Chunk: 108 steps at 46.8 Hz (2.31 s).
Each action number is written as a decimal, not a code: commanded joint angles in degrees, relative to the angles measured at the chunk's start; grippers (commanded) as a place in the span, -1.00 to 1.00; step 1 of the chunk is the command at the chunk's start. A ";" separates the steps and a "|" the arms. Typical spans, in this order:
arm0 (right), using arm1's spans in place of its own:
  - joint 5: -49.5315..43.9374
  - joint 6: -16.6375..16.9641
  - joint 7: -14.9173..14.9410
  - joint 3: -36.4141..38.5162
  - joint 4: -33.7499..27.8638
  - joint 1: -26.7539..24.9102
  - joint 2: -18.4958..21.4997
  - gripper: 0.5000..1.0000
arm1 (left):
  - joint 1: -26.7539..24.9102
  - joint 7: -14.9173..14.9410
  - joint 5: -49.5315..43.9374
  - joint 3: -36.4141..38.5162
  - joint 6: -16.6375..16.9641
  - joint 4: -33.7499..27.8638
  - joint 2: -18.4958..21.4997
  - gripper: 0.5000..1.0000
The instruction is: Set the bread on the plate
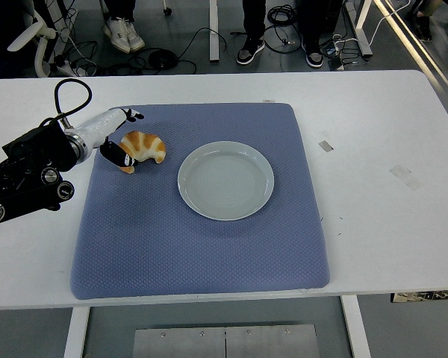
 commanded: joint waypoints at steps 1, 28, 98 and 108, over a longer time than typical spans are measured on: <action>0.00 0.01 0.06 0.00 0.00 0.01 0.00 1.00 | 0.04 0.00 -0.04 0.00 0.00 0.04 -0.12 0.38; 0.00 0.01 0.05 0.00 0.00 0.01 0.00 1.00 | 0.21 -0.09 -0.22 0.00 -0.88 0.04 -0.56 -0.73; 0.00 0.01 -0.03 0.00 0.00 0.01 0.00 1.00 | -3.74 -1.32 -4.87 -4.66 -4.39 -0.84 0.14 -1.00; 0.00 0.01 0.05 0.00 0.00 0.01 0.00 1.00 | -6.02 -1.32 -6.28 -4.74 -5.54 -1.98 -0.82 -1.00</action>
